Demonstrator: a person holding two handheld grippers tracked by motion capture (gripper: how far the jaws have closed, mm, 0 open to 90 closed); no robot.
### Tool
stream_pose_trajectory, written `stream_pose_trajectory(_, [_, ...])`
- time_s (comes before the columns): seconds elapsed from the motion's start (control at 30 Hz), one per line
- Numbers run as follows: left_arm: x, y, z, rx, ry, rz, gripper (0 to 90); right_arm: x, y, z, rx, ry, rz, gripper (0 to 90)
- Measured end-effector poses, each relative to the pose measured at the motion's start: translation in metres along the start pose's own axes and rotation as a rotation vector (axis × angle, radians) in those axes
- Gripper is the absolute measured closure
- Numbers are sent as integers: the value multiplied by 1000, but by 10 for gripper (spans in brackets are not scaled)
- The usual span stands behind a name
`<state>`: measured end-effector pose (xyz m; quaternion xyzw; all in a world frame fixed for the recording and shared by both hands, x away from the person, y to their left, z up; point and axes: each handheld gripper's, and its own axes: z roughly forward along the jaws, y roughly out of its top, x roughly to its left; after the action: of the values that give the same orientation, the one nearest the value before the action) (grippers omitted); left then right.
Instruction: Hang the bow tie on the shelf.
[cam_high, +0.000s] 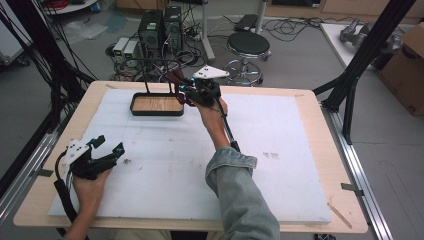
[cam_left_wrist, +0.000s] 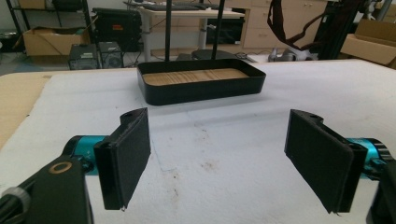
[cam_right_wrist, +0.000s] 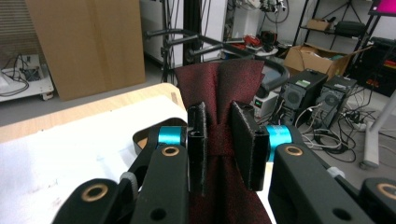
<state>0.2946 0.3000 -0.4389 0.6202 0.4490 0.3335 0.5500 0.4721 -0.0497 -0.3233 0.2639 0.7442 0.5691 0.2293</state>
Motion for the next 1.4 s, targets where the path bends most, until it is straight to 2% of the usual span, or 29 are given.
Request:
stream_pose_trajectory(0.17, [0, 0, 0, 0, -1, 0, 228, -1, 6, 4, -33, 2, 12, 761])
stream_pose_trajectory(0.23, [0, 0, 0, -5, 0, -3, 228, -2, 9, 8, -21, 6, 15, 761])
stream_pose_trajectory(0.27, [0, 0, 0, -4, -1, -3, 228, -2, 12, 10, -38, 1, 10, 761])
stream_pose_trajectory(0.6, [1, 0, -1, -1, 0, 1, 228, -8, 18, 22, -54, -5, 39, 761])
stream_pose_trajectory(0.67, [1, 0, -1, -1, -1, 0, 228, -8, 20, 24, -72, -10, 25, 761])
stream_pose_trajectory(0.8, [2, -1, -1, 0, 0, -2, 228, -11, 23, 27, -85, -19, 36, 761])
stream_pose_trajectory(0.9, [2, -1, -1, -1, 0, -7, 228, -15, 22, 28, -84, -44, 42, 761])
stream_pose_trajectory(1.1, [2, -1, -2, 2, 0, -3, 228, -27, 18, 23, -46, -93, 74, 761])
stream_pose_trajectory(1.4, [2, -1, -3, 2, -1, -1, 228, -35, 6, 26, 12, -97, 95, 758])
